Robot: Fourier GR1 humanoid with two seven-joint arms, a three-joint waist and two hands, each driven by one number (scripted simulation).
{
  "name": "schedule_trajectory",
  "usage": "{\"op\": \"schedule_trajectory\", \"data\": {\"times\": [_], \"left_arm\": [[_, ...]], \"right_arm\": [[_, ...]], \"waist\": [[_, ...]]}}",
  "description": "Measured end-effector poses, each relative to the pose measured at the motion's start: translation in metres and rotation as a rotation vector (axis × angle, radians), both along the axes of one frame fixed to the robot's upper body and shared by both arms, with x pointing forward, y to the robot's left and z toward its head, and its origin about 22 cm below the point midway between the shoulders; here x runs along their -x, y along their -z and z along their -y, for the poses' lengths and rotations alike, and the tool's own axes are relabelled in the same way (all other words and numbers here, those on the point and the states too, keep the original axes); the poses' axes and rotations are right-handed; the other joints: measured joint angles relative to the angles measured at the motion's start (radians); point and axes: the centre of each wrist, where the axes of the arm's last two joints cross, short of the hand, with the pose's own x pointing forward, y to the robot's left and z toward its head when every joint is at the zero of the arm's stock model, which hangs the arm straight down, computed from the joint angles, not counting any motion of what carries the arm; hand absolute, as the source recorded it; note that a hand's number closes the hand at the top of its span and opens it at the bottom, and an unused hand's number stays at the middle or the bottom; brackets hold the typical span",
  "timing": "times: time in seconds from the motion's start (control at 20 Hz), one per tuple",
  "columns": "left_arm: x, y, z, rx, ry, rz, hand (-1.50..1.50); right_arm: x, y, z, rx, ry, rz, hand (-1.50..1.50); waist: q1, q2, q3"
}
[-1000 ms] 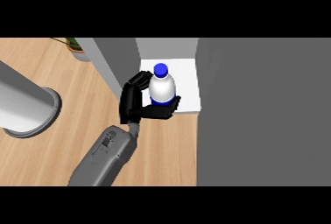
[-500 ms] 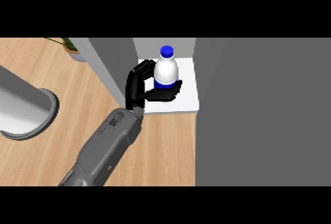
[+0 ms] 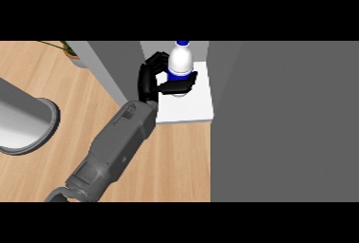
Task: Pick up the bottled water, place it into the cabinet and close the cabinet
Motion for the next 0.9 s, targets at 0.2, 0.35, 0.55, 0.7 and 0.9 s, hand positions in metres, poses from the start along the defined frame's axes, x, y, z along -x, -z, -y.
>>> {"op": "schedule_trajectory", "data": {"times": [0.2, 0.35, 0.55, 0.7, 0.9], "left_arm": [[-0.010, -0.003, 0.000, -0.052, -0.030, 0.018, 1.50], [-0.017, -0.009, 0.000, -0.085, -0.036, 0.022, -1.50], [-0.024, -0.017, 0.003, -0.143, -0.051, 0.016, -1.50], [-0.025, -0.017, 0.002, -0.163, -0.057, 0.013, -1.50], [-0.028, -0.016, -0.005, -0.172, -0.063, 0.003, -1.50]], "right_arm": [[0.002, 0.001, 0.001, -0.006, -0.016, 0.008, -1.50], [0.001, 0.004, -0.001, -0.025, -0.025, 0.013, -1.50], [-0.001, 0.001, 0.000, -0.016, -0.030, 0.012, -1.50], [-0.006, -0.002, 0.000, -0.011, -0.036, 0.017, -1.50], [-0.004, 0.000, 0.000, -0.021, -0.043, 0.019, -1.50]], "waist": [[-0.005, 0.002, 0.000], [-0.009, 0.005, 0.000], [-0.014, 0.008, 0.000], [-0.016, 0.011, 0.000], [-0.020, 0.011, 0.000]]}}
